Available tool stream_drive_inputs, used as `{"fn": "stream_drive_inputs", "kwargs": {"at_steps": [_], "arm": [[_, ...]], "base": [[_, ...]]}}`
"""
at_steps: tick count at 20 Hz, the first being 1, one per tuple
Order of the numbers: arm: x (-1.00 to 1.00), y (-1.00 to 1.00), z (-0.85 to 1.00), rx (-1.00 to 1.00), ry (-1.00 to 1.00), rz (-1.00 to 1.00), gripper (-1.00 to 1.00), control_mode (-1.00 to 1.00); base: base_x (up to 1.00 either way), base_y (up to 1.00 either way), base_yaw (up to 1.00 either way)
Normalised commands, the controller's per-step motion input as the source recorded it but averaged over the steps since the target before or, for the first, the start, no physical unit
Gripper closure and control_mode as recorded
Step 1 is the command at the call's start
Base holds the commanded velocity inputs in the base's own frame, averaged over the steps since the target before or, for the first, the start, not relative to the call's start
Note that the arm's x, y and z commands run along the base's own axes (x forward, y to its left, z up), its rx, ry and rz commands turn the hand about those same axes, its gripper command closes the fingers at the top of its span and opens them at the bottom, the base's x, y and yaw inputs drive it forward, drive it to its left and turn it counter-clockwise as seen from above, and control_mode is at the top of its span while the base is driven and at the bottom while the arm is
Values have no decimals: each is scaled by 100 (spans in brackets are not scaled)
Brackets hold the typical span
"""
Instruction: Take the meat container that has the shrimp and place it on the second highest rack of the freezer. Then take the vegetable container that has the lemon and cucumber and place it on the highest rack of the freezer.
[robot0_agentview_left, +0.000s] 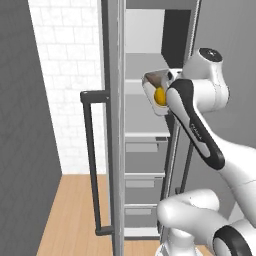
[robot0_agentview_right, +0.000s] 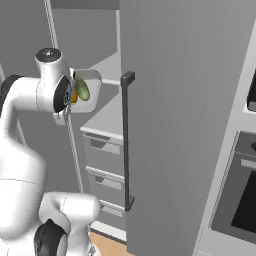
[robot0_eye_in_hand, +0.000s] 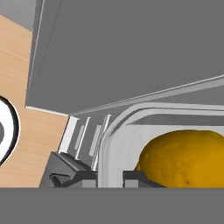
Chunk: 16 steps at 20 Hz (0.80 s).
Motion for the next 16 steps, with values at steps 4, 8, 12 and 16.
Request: {"fn": "stream_drive_inputs", "kwargs": {"at_steps": [4, 8, 12, 16], "arm": [[78, 0, 4, 0, -2, 0, 100, -100], [75, 0, 15, 0, 0, 0, 100, -100], [66, 0, 24, 0, 0, 0, 100, -100], [67, 0, 23, 0, 0, 0, 100, -100]], "base": [[0, 0, 0], [0, 0, 0], [0, 0, 0], [0, 0, 0]]}}
